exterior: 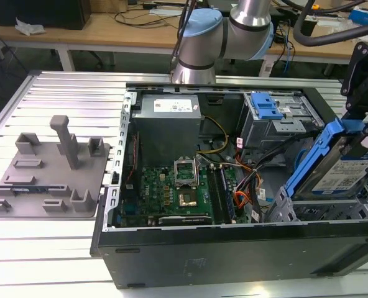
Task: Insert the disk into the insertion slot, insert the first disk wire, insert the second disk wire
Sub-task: 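Insert the disk into the insertion slot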
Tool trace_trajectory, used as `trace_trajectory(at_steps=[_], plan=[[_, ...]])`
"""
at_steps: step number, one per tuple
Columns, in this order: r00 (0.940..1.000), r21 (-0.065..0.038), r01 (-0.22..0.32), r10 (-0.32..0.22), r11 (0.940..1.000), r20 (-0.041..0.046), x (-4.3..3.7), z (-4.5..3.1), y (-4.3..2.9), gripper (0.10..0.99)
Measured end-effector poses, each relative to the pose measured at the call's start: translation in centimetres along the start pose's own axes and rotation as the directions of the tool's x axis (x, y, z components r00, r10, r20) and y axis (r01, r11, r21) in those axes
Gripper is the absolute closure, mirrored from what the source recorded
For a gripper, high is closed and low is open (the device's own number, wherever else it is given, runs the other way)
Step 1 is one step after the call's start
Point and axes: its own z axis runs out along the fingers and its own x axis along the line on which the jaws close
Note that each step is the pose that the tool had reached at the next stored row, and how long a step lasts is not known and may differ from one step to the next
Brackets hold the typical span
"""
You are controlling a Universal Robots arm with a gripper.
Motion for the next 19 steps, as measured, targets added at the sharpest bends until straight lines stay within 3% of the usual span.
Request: trace_trajectory(at_steps=[7, 12, 17, 18, 19], plan=[[1.0000, 0.000, 0.000, 0.000, 1.0000, -0.0001, 0.16, 1.38, -0.14, 0.722], [1.0000, 0.000, 0.000, 0.000, 1.0000, -0.0009, 0.44, 3.12, -0.26, 0.722], [1.0000, 0.000, 0.000, 0.000, 1.0000, -0.0003, 0.44, 3.32, -0.29, 0.588], [1.0000, 0.000, 0.000, 0.000, 1.0000, -0.0001, 0.44, 3.34, -0.29, 0.525], [1.0000, 0.000, 0.000, 0.000, 1.0000, -0.0002, 0.44, 3.34, -0.29, 0.525]])
